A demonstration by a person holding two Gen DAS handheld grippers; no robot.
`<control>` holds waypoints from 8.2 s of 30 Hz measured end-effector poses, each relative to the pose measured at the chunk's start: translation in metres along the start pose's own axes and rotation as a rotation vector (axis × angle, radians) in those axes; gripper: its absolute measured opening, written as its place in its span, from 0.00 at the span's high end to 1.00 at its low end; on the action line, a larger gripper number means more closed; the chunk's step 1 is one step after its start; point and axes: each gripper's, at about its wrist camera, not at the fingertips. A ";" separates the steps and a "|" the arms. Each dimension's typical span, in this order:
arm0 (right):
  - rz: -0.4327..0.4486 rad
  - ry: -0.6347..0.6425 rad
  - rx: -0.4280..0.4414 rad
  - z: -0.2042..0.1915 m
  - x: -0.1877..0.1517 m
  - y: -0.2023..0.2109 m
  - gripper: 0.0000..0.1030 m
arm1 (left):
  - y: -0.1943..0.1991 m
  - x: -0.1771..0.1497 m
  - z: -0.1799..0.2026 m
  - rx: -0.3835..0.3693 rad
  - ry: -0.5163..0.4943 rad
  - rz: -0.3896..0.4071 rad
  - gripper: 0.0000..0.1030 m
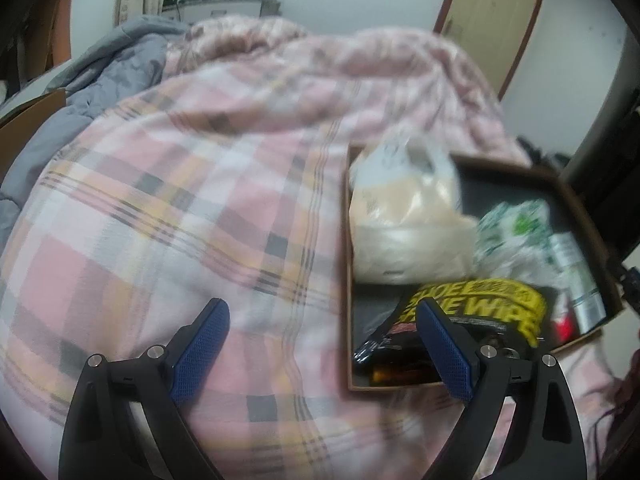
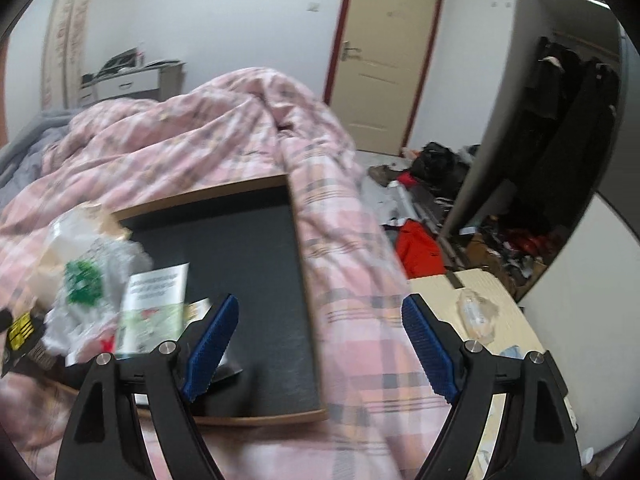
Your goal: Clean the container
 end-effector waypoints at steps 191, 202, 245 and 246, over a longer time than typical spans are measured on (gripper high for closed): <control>-0.061 -0.177 0.317 0.008 -0.010 -0.009 0.16 | -0.011 0.025 -0.013 -0.249 0.088 -0.071 0.98; 0.009 0.000 0.220 -0.008 -0.003 0.008 0.94 | 0.014 0.028 -0.033 -0.235 0.153 0.027 0.98; -0.137 0.122 0.222 -0.036 -0.013 -0.002 0.91 | 0.032 0.014 -0.062 -0.198 0.173 0.146 0.95; -0.142 0.123 0.219 -0.036 -0.013 -0.003 0.91 | 0.033 0.014 -0.062 -0.206 0.177 0.145 0.95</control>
Point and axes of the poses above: each gripper's, at about its wrist camera, not at the fingertips, and y roughly against the way its jaws point, z to its right, x to its top, and after that the axes turned 10 degrees about z, right-handed
